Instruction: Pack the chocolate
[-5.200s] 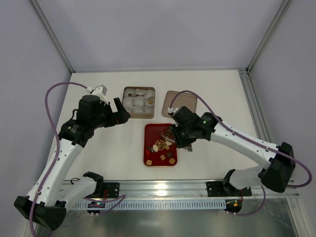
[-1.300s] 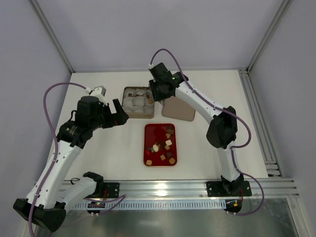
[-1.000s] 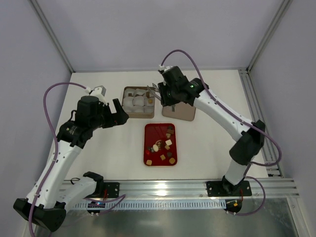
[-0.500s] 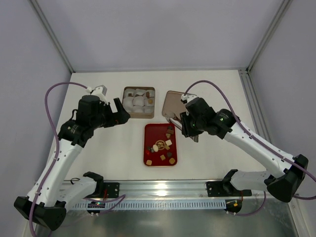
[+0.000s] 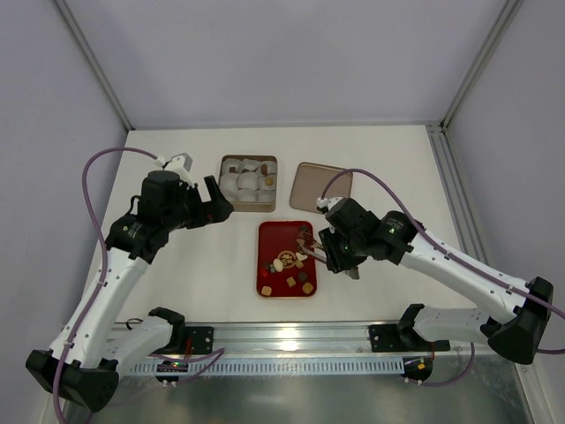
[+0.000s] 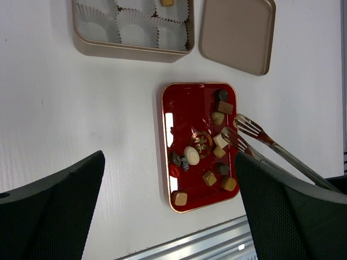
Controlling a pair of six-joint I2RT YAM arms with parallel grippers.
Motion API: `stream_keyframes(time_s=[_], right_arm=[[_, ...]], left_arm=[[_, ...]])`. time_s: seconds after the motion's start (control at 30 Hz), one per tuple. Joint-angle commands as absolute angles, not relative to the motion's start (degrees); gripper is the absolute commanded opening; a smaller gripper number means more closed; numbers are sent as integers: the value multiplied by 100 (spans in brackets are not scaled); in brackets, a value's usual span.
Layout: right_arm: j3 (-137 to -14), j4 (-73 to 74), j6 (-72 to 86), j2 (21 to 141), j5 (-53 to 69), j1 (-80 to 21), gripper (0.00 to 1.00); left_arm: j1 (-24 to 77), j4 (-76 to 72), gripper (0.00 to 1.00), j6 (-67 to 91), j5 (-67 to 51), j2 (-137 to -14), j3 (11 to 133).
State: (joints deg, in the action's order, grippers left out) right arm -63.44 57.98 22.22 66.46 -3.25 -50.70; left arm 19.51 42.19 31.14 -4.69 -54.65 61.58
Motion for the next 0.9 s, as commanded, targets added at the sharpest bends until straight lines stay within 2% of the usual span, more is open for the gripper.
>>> stream_keyframes(time_s=[0.0,0.7,0.8,0.87], right_arm=[[-6275,5827,2408,6565,-255,-5159,42],[-6117,5651,2566,6961,-404,-5361,43],[-6126,5634,2549,7040,-404,-5361,42],[-6161,5625,2540,7049,-404,-5370,37]], left_arm=[[1960,4008,100,3138,-527,-5458,6152],[1960,4025,100,3103,-492,-5432,6100],[1960,4025,100,3094,-492,-5432,6082],[1960,4025,100,3085,-483,-5414,6082]])
